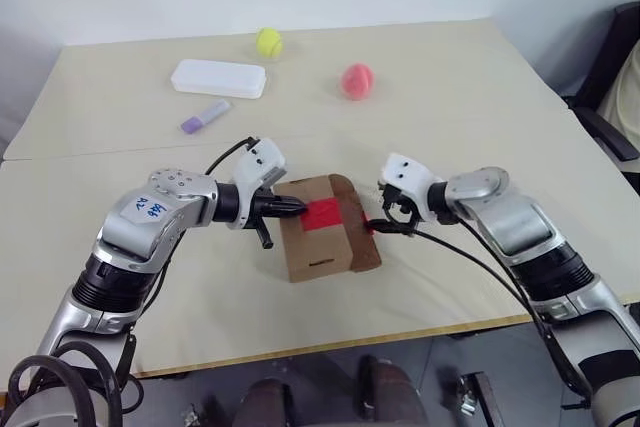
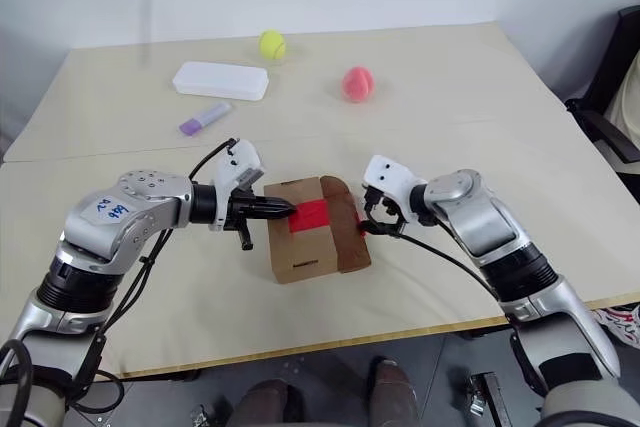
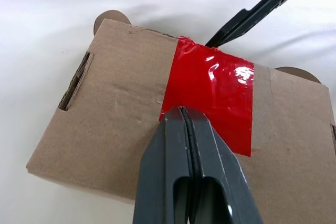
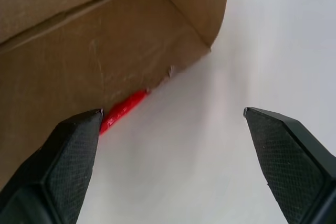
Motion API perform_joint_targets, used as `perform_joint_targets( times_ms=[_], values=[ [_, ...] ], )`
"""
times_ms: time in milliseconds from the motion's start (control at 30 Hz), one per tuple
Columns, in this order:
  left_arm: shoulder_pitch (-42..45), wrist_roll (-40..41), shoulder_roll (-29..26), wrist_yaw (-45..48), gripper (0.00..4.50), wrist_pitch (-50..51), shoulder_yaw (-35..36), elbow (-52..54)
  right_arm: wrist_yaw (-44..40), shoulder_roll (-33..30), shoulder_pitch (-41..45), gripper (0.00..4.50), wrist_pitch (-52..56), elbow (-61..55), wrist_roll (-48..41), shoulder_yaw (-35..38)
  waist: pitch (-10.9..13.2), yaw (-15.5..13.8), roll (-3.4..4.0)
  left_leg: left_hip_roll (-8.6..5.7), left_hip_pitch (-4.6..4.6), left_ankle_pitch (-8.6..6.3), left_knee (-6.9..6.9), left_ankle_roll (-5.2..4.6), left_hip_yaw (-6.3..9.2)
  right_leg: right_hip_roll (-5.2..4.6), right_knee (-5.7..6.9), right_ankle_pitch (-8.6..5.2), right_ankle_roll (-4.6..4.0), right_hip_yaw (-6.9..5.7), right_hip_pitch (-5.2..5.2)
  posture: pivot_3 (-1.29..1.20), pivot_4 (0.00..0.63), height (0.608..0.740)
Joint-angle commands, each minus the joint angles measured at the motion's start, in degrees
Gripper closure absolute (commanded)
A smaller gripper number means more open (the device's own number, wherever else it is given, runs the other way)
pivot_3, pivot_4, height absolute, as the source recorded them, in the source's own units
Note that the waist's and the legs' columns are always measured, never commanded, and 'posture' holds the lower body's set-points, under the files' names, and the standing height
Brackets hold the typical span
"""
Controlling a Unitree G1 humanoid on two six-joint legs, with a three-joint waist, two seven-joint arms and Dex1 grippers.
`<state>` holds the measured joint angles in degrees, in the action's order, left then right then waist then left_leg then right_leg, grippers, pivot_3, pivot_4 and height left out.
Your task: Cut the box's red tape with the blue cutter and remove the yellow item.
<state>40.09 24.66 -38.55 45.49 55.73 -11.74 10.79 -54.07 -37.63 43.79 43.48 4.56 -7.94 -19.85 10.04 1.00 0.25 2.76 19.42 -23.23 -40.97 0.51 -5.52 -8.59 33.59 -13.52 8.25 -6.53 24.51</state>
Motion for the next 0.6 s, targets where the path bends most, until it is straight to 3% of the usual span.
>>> perform_joint_targets(
  times_ms=[33,300,600],
  values=[
    [-1.5,-1.2,-0.2,-0.4,4.50,0.7,-0.8,0.2,-2.8,0.5,0.2,0.03,8.7,-0.2,-7.0,6.8,0.0,0.0,0.00,0.00,0.00,0.00,0.00,0.00,0.00,0.00,0.01,0.00,0.00,0.00,0.01,0.00,0.150,0.740],
    [-2.2,-1.0,-0.5,-0.5,4.50,1.2,-0.7,1.0,-7.4,2.1,1.6,0.03,27.0,2.2,-18.0,8.4,0.0,0.3,0.00,0.00,0.01,0.00,0.00,0.00,0.00,0.00,0.03,0.00,0.00,0.00,0.02,0.00,0.150,0.740],
    [-2.8,-0.7,-0.9,-0.5,4.50,2.4,-0.6,2.4,-6.3,11.1,5.0,0.03,30.7,13.2,-20.5,9.0,0.0,0.6,0.00,0.00,-0.11,0.00,0.02,0.00,-0.02,0.00,0.13,0.00,0.00,0.03,0.01,0.00,0.150,0.740]
  ],
)
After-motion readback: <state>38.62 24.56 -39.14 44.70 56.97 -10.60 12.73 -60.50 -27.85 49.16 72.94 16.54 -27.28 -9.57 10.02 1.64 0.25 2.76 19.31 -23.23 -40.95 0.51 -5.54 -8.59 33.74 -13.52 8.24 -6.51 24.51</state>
